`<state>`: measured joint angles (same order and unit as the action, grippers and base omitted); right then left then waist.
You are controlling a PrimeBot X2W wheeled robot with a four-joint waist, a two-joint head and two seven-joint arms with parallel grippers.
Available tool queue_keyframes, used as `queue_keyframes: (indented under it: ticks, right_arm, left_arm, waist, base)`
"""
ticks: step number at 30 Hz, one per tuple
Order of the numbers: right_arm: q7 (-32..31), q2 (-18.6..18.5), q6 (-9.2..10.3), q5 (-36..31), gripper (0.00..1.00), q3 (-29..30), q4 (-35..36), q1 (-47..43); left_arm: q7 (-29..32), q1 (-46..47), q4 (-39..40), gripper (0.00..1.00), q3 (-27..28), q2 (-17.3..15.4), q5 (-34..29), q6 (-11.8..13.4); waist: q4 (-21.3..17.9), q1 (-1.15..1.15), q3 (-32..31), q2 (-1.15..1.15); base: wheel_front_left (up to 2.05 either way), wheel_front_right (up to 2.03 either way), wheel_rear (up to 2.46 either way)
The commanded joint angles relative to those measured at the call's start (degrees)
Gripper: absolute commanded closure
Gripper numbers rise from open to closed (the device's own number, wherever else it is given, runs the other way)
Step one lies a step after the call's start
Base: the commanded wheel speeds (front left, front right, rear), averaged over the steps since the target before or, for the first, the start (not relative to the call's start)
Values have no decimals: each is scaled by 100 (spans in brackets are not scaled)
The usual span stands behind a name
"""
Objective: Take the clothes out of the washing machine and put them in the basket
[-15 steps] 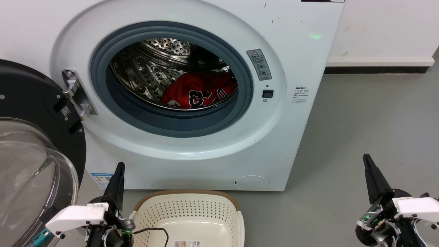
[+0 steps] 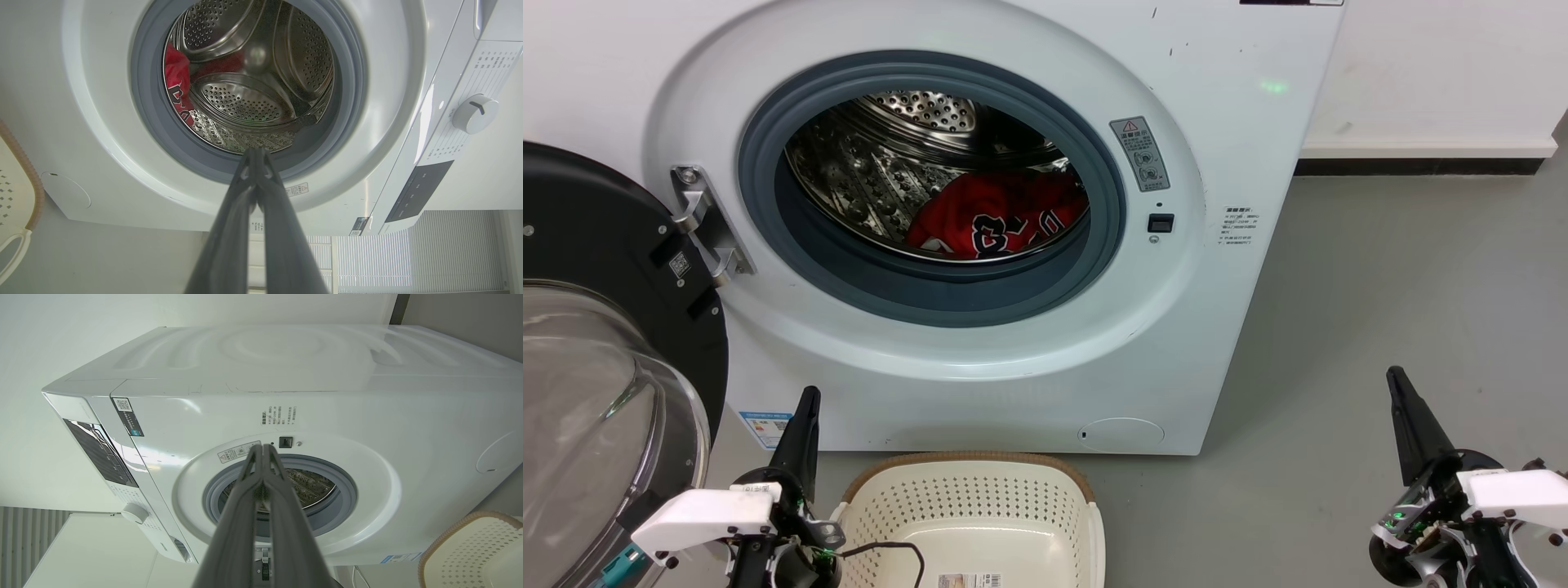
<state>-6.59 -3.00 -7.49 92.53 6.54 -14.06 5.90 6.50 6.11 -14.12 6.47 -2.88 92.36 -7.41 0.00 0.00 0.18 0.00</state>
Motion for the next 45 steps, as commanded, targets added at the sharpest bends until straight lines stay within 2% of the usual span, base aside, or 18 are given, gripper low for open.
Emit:
queue_keyframes:
  ticks: [1,12,13,18,23,45]
  right_arm:
    - [-2,19,0,-25,100,-5,-8,70]
    - [-2,19,0,-25,100,-5,-8,70]
    - [2,0,0,-1,0,-2,1,0]
    - [117,5,0,-80,0,-42,-103,-173]
    - [262,5,0,-451,0,-25,-31,-218]
    - [787,5,0,-3289,0,-146,712,-432]
  left_arm:
    - [23,31,6,100,16,1,12,-27]
    - [23,31,6,100,16,1,12,-27]
    - [-2,0,1,0,0,0,0,0]
    - [-127,-171,-63,0,-51,15,-85,7]
    - [-270,-203,60,0,-34,14,-504,35]
    - [-793,-401,687,0,-345,8,-2979,583]
  waist:
    - [0,0,0,0]
    - [0,0,0,0]
    - [0,0,0,0]
    - [0,0,2,0]
    - [-1,0,6,0]
    - [-7,0,41,0]
  base:
    - [0,0,0]
    - [0,0,0]
    - [0,0,0]
    - [0,0,0]
    - [0,0,0]
    - [0,0,0]
